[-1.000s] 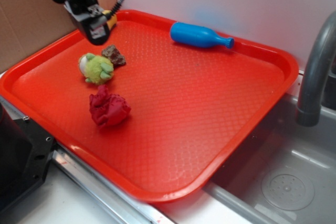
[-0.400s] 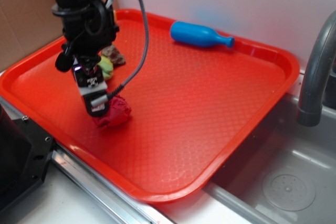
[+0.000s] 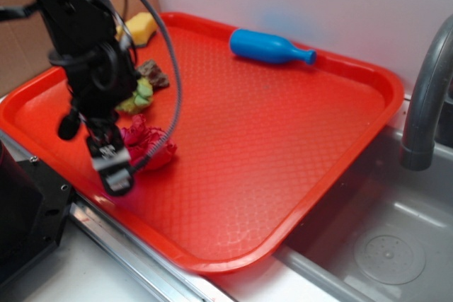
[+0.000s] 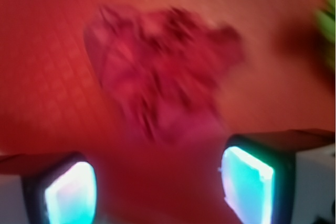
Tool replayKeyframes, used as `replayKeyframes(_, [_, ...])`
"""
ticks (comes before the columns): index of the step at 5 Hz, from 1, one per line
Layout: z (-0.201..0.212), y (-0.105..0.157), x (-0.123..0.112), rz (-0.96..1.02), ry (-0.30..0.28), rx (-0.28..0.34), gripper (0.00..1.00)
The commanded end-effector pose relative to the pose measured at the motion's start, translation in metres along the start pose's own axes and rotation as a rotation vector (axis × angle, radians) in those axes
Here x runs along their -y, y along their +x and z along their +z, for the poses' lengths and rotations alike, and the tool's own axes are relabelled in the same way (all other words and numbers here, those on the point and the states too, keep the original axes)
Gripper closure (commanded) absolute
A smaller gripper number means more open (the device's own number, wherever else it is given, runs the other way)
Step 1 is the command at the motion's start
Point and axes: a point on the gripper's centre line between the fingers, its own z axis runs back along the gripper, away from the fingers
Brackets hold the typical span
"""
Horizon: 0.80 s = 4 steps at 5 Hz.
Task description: Grab the red paper.
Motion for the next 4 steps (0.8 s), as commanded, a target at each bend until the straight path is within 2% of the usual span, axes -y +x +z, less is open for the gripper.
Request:
replayKeyframes(1, [0.007,0.036,0.003,-0.015,0.014,0.073,0.00])
replayKeyframes(3, [0.020,0.063,-0.010,0.014,0.044,0.085,0.00])
replayKeyframes(4, [0.013,0.058,-0.004,0.005,0.044,0.081,0.00])
